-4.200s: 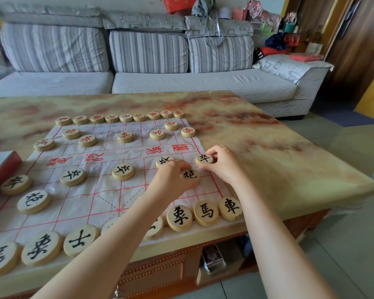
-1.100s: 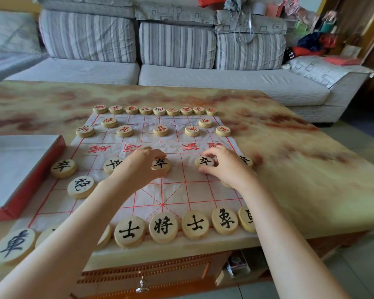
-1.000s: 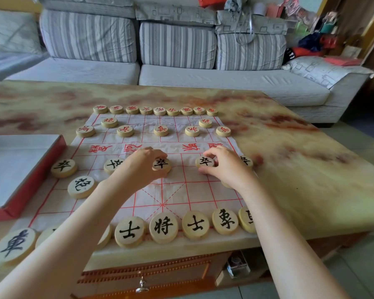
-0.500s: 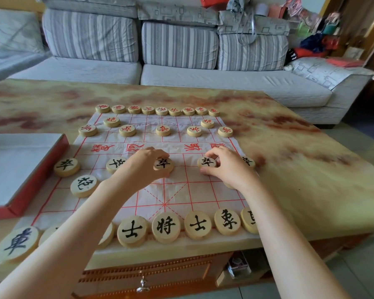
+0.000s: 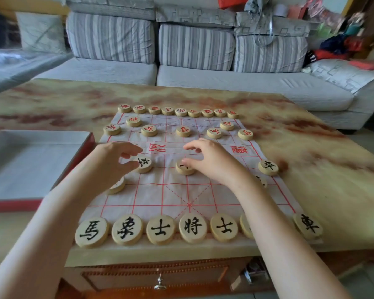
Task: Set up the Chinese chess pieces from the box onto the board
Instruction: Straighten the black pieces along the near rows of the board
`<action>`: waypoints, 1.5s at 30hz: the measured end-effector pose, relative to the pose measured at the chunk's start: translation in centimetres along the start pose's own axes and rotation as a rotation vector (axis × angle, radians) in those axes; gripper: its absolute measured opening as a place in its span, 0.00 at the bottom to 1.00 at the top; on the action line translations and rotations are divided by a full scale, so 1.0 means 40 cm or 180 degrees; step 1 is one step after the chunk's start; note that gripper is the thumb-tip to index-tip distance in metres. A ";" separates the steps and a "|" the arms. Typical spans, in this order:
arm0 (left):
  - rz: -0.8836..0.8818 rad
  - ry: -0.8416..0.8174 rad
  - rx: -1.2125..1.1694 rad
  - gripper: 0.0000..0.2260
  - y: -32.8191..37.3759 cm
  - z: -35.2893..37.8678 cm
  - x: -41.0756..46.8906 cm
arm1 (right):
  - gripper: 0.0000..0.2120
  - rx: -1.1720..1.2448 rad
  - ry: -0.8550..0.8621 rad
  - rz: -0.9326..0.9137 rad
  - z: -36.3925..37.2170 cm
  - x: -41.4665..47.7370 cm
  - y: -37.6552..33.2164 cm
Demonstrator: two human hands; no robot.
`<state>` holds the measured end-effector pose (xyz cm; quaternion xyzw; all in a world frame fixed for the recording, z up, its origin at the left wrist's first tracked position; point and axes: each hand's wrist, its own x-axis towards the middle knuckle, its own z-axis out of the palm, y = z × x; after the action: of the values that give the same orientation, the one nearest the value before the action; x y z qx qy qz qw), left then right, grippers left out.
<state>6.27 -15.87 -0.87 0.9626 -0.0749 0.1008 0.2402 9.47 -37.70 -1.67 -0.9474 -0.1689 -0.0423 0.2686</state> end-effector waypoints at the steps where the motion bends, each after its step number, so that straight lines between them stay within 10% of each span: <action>1: -0.0066 0.0002 -0.0045 0.14 -0.014 -0.012 -0.002 | 0.20 0.0043 -0.0027 -0.0045 0.013 0.007 -0.023; 15: 0.0005 -0.0832 0.0057 0.25 -0.111 -0.055 -0.033 | 0.26 -0.0335 -0.0203 0.0243 0.155 0.079 -0.201; 45: -0.0127 -0.0578 0.0242 0.23 -0.150 -0.009 -0.023 | 0.26 -0.0203 -0.0734 0.0174 0.173 0.099 -0.181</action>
<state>6.50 -10.36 -3.47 0.9775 -0.0733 0.0111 0.1976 10.65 -27.12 -3.32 -0.9583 -0.1713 0.0689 0.2181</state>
